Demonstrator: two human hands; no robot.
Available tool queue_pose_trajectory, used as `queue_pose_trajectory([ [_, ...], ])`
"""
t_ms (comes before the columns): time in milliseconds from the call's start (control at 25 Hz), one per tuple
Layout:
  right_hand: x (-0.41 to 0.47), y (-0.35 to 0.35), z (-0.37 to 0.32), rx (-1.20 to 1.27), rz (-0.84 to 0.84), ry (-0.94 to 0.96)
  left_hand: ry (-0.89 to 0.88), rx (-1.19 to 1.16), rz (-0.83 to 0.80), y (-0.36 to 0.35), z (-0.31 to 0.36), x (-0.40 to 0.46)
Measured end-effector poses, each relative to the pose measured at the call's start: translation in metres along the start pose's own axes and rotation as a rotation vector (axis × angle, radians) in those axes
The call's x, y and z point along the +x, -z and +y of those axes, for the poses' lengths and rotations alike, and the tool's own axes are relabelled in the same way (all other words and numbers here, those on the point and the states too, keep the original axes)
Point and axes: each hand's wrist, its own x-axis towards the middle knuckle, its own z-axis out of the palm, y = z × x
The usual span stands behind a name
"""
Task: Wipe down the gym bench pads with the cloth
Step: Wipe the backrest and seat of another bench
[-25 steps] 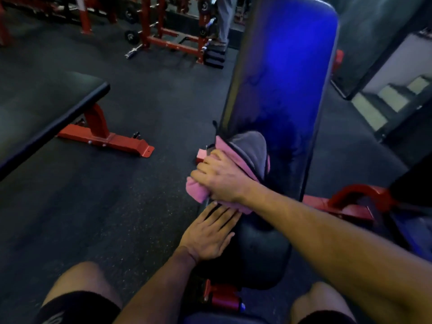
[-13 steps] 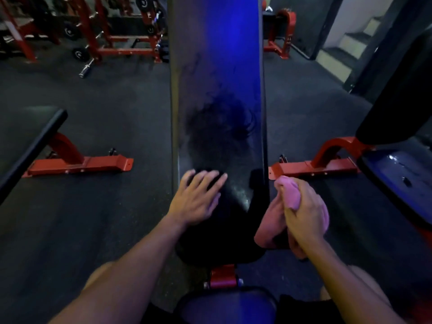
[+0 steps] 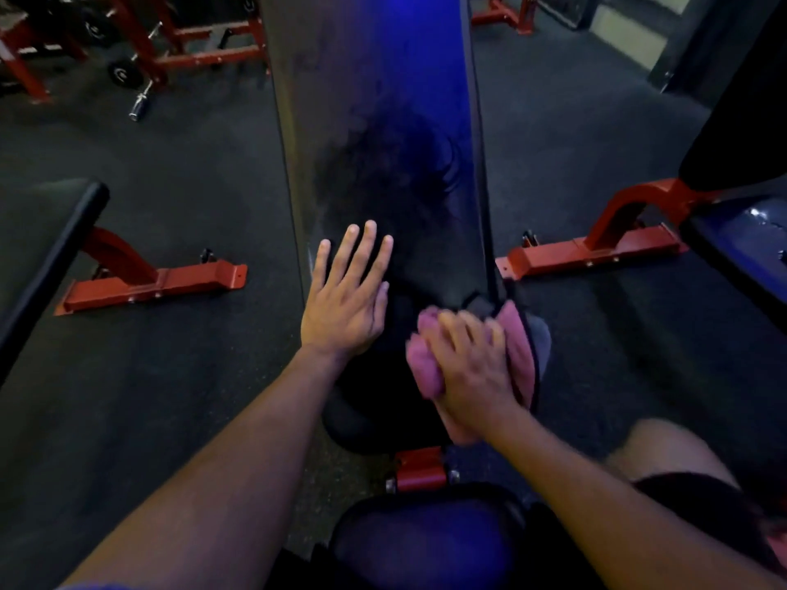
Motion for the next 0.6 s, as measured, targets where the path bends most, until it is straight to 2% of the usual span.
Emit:
queue_pose_trajectory([
  [80,-0.065,-0.008,-0.007,-0.011,-0.117,0.101,0.007,0.031,-0.001,0.001,0.0,-0.002],
  [160,-0.093,-0.013,-0.011,-0.019,-0.213,0.116,0.013,0.048,-0.001,0.0,0.001,-0.002],
  [280,-0.056,-0.006,-0.015,0.012,-0.1,0.059,0.011,0.055,-0.017,-0.003,0.002,-0.006],
  [400,0.037,0.007,-0.014,-0.011,0.071,-0.088,0.011,0.056,-0.015,-0.004,0.001,-0.006],
  [480,0.089,0.016,-0.004,-0.042,0.101,-0.105,0.008,0.049,-0.007,-0.004,0.001,-0.007],
  [600,0.085,0.006,-0.001,-0.033,0.166,-0.093,0.005,0.053,-0.016,-0.003,0.0,-0.006],
])
